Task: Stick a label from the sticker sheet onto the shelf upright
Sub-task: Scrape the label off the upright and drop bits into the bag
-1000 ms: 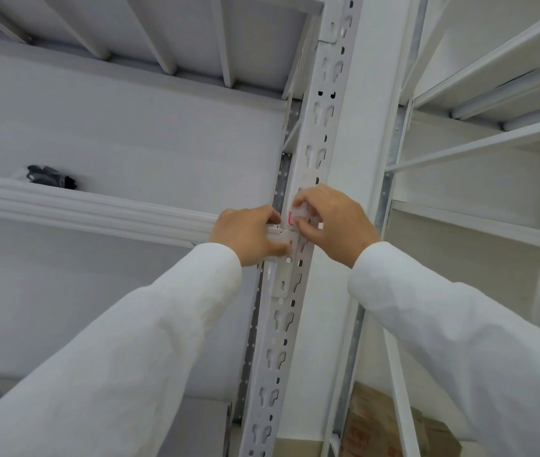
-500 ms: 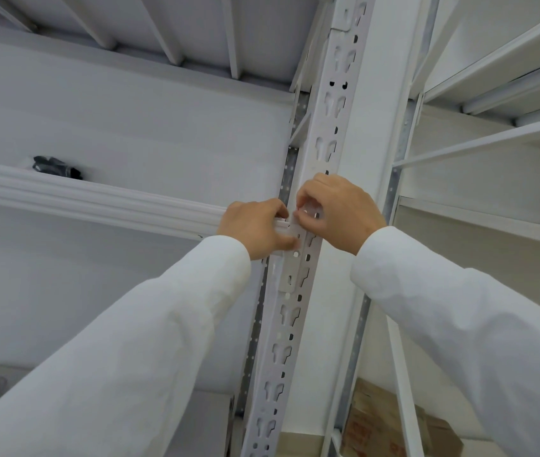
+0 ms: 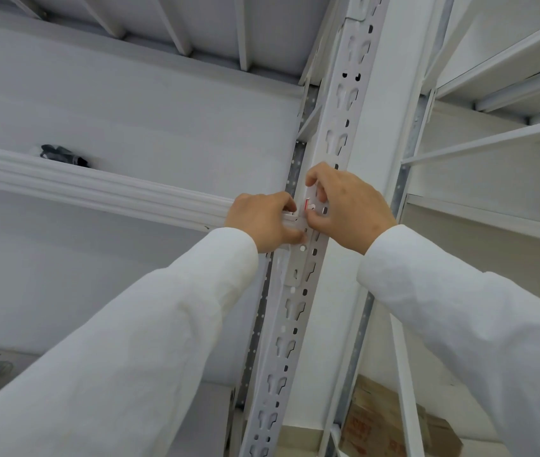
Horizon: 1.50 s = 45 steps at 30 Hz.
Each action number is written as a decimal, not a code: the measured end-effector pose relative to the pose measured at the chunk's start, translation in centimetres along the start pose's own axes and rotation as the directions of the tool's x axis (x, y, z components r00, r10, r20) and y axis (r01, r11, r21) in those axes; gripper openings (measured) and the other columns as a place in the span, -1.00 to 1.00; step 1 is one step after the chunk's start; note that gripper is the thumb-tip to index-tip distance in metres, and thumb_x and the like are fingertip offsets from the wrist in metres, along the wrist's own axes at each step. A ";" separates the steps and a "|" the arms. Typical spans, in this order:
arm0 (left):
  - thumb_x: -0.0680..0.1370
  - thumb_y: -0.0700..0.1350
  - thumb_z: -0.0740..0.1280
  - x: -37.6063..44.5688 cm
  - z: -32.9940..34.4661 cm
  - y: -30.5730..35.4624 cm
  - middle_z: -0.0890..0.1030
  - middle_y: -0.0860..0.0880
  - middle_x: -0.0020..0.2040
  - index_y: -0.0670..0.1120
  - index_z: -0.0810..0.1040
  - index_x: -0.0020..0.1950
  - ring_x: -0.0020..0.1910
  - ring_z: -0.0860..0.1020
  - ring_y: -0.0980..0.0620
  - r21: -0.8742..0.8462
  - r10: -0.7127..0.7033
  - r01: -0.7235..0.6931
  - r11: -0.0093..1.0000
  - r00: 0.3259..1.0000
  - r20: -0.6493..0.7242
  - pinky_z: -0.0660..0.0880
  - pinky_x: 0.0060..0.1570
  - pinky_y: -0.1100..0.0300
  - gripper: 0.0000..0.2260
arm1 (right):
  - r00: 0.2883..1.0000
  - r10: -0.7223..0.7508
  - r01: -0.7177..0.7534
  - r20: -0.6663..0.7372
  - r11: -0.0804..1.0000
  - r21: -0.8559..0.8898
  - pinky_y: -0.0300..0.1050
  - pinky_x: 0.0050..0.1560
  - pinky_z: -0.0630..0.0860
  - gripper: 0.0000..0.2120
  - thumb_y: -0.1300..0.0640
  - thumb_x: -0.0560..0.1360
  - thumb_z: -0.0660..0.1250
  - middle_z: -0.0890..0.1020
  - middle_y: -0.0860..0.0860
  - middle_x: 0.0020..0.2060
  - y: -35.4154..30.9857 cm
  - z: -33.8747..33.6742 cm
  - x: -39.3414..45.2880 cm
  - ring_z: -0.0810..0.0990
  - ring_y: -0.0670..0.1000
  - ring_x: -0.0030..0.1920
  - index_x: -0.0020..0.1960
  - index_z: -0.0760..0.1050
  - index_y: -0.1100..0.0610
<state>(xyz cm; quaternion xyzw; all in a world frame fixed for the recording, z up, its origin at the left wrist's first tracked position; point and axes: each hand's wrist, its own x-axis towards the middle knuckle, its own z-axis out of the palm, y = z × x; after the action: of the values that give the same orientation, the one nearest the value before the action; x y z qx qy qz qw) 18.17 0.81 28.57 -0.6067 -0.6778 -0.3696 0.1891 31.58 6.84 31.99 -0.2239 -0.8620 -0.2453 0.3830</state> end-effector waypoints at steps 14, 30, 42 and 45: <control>0.42 0.16 0.36 -0.1 0.0 0.1 0.61 0.00 0.07 0.00 0.47 0.19 0.06 0.52 -0.04 -0.003 0.012 -0.012 1.000 1.000 -0.007 0.30 0.06 0.18 -0.59 | 1.000 0.004 -0.005 -0.010 0.992 -0.127 -0.02 -0.24 0.42 -0.75 0.17 0.50 0.18 0.41 0.02 -0.18 -1.3 0.2 -0.7 0.33 0.05 -0.20 0.18 0.34 0.12; 0.42 0.17 0.34 0.1 0.4 -0.2 0.61 0.00 0.08 0.02 0.47 0.19 0.07 0.52 -0.05 0.026 0.031 -0.030 0.999 0.999 -0.024 0.30 0.10 0.16 -0.59 | 0.994 -0.095 0.092 -0.044 0.994 -0.065 -0.08 -0.27 0.42 -0.75 0.10 0.47 0.26 0.37 -0.13 -0.24 0.5 0.3 -0.4 0.42 0.04 -0.28 0.14 0.46 0.09; 0.43 0.17 0.34 0.1 0.4 -0.2 0.62 -0.01 0.09 0.00 0.46 0.20 0.08 0.53 -0.05 0.038 0.045 -0.044 0.998 0.998 -0.036 0.30 0.12 0.15 -0.58 | 0.974 -0.225 0.223 0.015 0.952 -0.211 -0.04 -0.35 0.40 -0.79 0.22 0.44 0.22 0.58 0.14 -0.20 0.7 0.3 0.6 0.52 0.24 -0.31 0.06 0.50 0.20; 0.43 0.17 0.34 0.1 0.3 -0.2 0.62 -0.01 0.07 0.00 0.46 0.19 0.06 0.53 -0.06 0.046 0.042 -0.040 0.998 0.998 -0.044 0.29 0.09 0.16 -0.59 | 0.960 -0.278 0.267 -0.017 0.935 -0.233 -0.10 -0.44 0.29 -0.85 0.28 0.38 0.27 0.58 0.19 -0.31 0.7 0.4 0.7 0.51 0.23 -0.44 -0.06 0.51 0.27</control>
<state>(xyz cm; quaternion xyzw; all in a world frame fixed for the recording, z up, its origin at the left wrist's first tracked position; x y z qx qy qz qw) 18.01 1.15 28.40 -0.6075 -0.6690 -0.3640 0.2254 31.28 7.76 32.45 -0.1386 -0.8409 -0.3988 0.3385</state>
